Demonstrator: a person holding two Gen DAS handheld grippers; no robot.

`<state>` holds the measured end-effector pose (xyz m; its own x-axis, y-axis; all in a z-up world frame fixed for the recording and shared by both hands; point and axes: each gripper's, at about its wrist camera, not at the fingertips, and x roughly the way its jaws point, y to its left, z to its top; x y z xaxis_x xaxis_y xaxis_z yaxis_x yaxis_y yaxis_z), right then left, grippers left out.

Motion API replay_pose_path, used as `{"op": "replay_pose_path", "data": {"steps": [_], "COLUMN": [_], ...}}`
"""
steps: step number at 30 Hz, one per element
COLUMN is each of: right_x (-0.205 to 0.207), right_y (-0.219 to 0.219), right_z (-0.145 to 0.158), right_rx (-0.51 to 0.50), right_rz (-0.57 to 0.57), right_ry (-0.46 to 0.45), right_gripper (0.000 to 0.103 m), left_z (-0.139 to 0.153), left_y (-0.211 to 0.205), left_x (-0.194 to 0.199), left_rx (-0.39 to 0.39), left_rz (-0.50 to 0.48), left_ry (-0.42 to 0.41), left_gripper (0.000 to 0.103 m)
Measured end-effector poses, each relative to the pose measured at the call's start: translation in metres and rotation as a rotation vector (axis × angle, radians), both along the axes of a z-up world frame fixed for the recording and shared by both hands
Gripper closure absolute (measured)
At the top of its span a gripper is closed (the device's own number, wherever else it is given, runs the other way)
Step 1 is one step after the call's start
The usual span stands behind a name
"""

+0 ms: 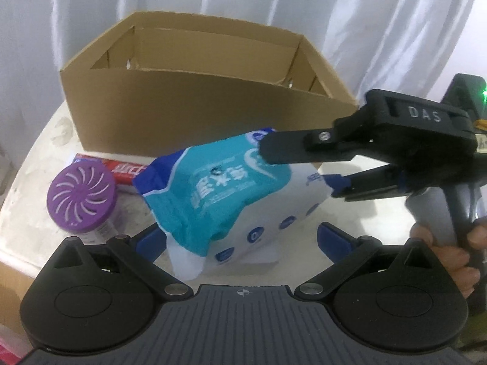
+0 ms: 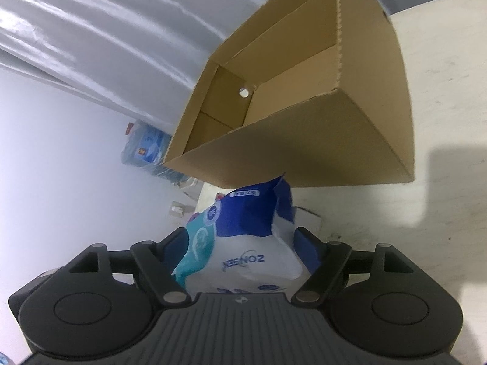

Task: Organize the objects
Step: 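Close the right gripper on the blue-and-white wet-wipes pack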

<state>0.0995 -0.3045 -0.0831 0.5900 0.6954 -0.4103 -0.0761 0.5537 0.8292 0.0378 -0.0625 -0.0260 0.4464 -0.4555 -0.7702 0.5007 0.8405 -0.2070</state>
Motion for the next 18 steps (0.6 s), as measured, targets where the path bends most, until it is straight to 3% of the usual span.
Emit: {"op": "replay_pose_path", "data": {"steps": [6, 18], "right_x": [-0.002, -0.013], "right_y": [0.004, 0.015], "right_z": [0.006, 0.012], "right_rx": [-0.023, -0.084], "right_rz": [0.013, 0.023], "right_ry": [-0.003, -0.014], "right_gripper": [0.022, 0.022], "left_z": [0.004, 0.003], "left_y": [-0.002, -0.004], "left_x": [-0.005, -0.016], "left_rx": [-0.032, 0.006], "left_rz": [-0.012, -0.022], "left_ry": [-0.007, -0.019], "left_gripper": [0.000, 0.000]}}
